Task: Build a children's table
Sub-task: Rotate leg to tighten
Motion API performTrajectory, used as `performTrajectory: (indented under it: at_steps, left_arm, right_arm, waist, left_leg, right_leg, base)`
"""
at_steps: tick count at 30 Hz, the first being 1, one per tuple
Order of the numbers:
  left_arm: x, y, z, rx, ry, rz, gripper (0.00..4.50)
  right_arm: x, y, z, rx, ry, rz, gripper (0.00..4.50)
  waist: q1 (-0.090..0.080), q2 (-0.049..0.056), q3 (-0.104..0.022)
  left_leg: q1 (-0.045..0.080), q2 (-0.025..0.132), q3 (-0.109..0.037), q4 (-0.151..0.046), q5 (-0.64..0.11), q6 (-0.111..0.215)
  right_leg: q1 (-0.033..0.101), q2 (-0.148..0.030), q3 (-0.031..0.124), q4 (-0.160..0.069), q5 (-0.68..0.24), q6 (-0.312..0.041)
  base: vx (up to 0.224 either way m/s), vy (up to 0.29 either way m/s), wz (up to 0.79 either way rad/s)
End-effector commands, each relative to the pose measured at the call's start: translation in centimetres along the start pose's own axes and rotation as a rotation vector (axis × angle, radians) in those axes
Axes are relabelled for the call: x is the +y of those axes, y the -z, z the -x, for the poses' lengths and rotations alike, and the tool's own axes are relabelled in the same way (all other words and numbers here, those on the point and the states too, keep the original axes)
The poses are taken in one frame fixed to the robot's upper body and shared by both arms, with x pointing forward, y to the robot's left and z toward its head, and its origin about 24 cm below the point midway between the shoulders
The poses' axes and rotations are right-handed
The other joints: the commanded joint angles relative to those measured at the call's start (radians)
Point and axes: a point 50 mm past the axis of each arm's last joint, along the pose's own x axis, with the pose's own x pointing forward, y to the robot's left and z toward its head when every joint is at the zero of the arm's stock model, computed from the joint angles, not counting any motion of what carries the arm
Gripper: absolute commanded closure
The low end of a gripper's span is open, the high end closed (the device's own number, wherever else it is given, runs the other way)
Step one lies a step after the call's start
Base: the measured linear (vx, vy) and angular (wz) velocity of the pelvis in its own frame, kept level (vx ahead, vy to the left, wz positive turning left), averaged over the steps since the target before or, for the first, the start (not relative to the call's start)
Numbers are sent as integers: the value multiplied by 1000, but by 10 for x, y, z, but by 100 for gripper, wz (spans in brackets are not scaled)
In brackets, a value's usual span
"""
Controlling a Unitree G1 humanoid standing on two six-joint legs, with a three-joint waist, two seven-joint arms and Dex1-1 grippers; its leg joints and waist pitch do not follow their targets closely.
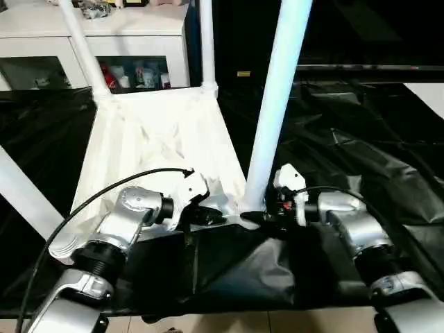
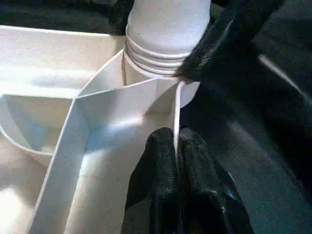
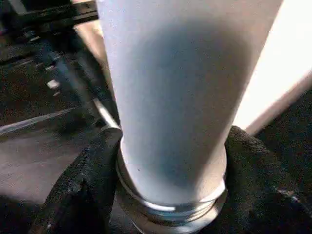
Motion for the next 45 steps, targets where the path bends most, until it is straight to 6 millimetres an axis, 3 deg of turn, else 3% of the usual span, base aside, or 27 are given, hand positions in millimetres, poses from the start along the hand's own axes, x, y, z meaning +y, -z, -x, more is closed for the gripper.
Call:
performTrajectory:
  at_steps: [1,3,6,9,14,15,18,21,26,27,31,36,45]
  left_arm:
    - [7,-9,-19,-39,-142,75,450]
    - [13,-13,-29,-23,-258,128,450]
    - [15,-20,-43,-17,-355,165,450]
    - [14,-26,-50,-28,-386,133,450]
    - [8,-33,-57,-64,-322,67,450]
    - [6,-33,-56,-73,-299,59,450]
    - [4,-31,-53,-83,-244,48,450]
    - [2,-25,-41,-95,-160,16,450]
    - [1,-21,-31,-115,-100,9,450]
    - [-2,-19,-23,-131,-25,3,450]
    - [-8,-15,-12,-132,79,-15,450]
    - [-12,-12,-2,-136,152,-10,450]
    - [-10,-10,4,-126,136,-8,450]
  right_arm:
    - [-3,19,-11,73,195,-101,175]
    - [-5,20,-19,53,336,-189,176]
    - [-2,14,-35,13,466,-271,176]
    - [10,-2,-53,-44,411,-230,176]
    - [20,-22,-64,-135,299,-132,176]
    - [19,-25,-61,-154,273,-121,176]
    - [12,-28,-50,-170,225,-89,106]
    - [1,-25,-28,-118,117,-8,88]
    - [-4,-23,-12,-72,50,57,42]
    - [-7,-22,-2,-48,2,87,42]
    - [-7,-22,7,-27,-64,114,42]
    - [-6,-21,9,-13,-127,115,42]
    - [-3,-15,11,35,-177,132,126]
  waist:
    - [-5,-24,-54]
    - [-11,-17,-52]
    - [-23,-23,-54]
    - [-21,-23,-56]
    - [-19,-23,-58]
    - [-17,-27,-59]
    - [-12,-26,-61]
    - [-9,-28,-62]
    - [-3,-26,-62]
    - [-3,-26,-62]
    - [-2,-22,-62]
    - [8,-18,-61]
    - [9,-22,-62]
  left_leg:
    - [11,18,0,-64,-266,42]
    - [19,13,-5,-64,-305,16]
    - [18,10,-7,-64,-317,17]
    - [14,10,-6,-63,-307,39]
    - [8,12,-6,-64,-292,52]
    - [8,12,-4,-63,-283,55]
    - [3,15,-4,-62,-253,70]
    - [1,18,-3,-60,-239,85]
    - [1,22,-2,-58,-216,89]
    - [0,22,-1,-58,-216,88]
    - [5,25,1,-58,-233,91]
    - [10,29,1,-62,-252,72]
    - [6,26,2,-60,-229,71]
  right_leg:
    - [42,-54,41,-76,-414,-160]
    - [40,-58,37,-89,-510,-128]
    - [39,-55,33,-99,-528,-104]
    - [39,-55,34,-98,-492,-108]
    - [44,-55,34,-93,-455,-118]
    - [44,-56,35,-92,-448,-121]
    - [50,-57,37,-83,-400,-139]
    - [52,-56,36,-77,-357,-158]
    - [53,-56,37,-68,-309,-183]
    - [54,-56,36,-67,-307,-187]
    - [48,-54,39,-67,-311,-196]
    - [45,-52,42,-62,-302,-208]
    - [48,-55,42,-62,-304,-193]
  base:
    - [0,0,0]
    - [0,0,0]
    - [0,0,0]
    - [0,0,0]
    - [0,0,0]
    - [0,0,0]
    - [0,0,0]
    - [0,0,0]
    - [0,0,0]
    - [0,0,0]
    - [0,0,0]
    - [0,0,0]
    - [0,0,0]
